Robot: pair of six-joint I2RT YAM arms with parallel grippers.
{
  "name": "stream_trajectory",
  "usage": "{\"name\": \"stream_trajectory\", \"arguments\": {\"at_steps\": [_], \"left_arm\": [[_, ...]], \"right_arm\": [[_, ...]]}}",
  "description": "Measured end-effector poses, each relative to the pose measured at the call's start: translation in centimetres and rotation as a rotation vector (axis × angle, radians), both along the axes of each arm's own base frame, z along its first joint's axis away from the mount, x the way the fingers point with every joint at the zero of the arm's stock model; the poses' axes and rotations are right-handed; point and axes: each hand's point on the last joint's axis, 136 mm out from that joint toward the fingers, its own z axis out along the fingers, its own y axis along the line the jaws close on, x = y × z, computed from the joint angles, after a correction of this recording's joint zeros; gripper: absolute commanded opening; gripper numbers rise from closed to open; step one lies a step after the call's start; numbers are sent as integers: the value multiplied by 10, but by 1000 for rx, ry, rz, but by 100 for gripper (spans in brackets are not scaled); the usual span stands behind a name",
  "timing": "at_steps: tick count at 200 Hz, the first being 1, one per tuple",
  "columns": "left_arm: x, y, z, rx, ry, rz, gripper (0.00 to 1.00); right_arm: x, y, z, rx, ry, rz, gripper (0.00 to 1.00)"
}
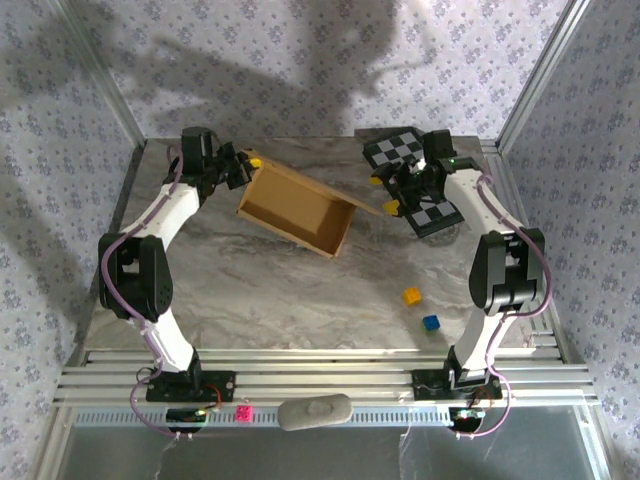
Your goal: Fold the paper box
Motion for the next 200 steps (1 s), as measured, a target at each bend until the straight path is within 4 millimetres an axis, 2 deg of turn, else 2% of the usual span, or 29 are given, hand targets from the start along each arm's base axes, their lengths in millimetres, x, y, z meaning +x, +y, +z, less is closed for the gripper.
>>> {"name": "stream_trajectory", "arguments": {"at_steps": [74,110,139,167,200], "left_arm": [[0,0,0,0,0,0,0],[0,0,0,0,0,0,0],[0,0,0,0,0,0,0],[1,0,-3,0,1,1,0],[3,1,-7,0,7,3,0]], "right_arm": [[-2,32,-9,46,28,30,75],[-8,37,-23,73,85,0,75],[-7,41,-23,96,104,-21,75],[-11,38,-25,84,121,-17,75],[-14,19,-31,68,144,-38,75]]}}
